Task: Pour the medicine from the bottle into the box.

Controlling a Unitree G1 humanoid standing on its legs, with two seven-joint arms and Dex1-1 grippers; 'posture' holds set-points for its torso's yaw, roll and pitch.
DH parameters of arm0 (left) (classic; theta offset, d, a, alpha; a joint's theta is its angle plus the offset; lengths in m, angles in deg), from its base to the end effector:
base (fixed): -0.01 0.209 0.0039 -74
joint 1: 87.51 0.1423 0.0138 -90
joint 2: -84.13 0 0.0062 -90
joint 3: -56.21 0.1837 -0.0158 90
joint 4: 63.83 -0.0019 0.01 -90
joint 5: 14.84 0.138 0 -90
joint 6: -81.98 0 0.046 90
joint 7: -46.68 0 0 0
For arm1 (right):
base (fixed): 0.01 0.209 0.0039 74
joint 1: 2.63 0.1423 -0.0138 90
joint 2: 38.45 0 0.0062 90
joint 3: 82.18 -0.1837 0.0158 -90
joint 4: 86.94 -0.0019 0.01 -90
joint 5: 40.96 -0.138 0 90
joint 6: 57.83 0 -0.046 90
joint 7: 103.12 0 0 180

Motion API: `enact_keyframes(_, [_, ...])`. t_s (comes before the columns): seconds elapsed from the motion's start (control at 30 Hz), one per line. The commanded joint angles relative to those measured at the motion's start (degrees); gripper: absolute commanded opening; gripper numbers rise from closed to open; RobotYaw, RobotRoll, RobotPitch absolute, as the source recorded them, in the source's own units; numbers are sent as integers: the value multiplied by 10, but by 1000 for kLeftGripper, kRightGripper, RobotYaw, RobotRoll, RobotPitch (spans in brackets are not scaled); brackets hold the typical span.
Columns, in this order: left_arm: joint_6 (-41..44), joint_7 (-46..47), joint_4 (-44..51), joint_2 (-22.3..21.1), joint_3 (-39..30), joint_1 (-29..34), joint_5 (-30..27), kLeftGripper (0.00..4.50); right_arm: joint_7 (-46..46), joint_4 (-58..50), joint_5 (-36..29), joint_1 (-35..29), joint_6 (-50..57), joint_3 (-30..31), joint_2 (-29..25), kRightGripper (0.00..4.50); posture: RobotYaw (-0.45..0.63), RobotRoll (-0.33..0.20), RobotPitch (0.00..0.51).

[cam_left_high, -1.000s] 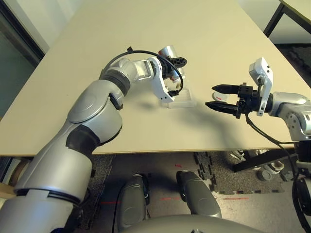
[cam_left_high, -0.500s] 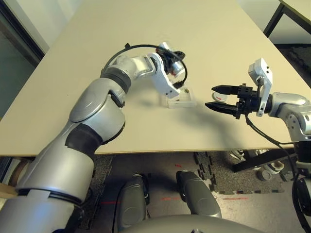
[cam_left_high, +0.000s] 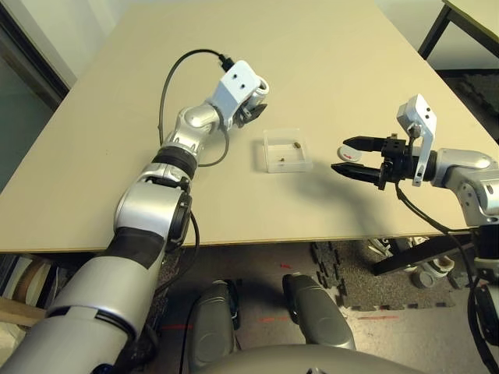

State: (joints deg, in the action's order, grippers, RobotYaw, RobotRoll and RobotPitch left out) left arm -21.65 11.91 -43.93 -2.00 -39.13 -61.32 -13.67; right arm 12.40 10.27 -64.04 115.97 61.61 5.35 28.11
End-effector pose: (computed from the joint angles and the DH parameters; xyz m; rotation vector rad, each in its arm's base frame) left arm 0.3698 0.1538 0.1567 0.2162 -0.0623 -0.6375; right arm 0.2787 -0.2640 0.1705 -0.1545 0.2225 1.0241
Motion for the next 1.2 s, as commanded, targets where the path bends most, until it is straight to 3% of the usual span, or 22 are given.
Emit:
enact_keyframes(0.03, [-4, -7, 24, -1, -25, 21, -37, 2720, 2, 9, 5, 6, -6, 10, 4, 4500, -238, 0, 122])
enact_keyframes(0.5, [-95, 12, 21, 24, -73, 99, -85, 2720, 3, 7, 4, 6, -5, 4, -7, 4500, -267, 0, 125])
enact_keyframes(1.2, [-128, 55, -21, 36, -39, 119, -44, 2720, 13, -7, 0, 2, 4, 2, -10, 4500, -287, 0, 128])
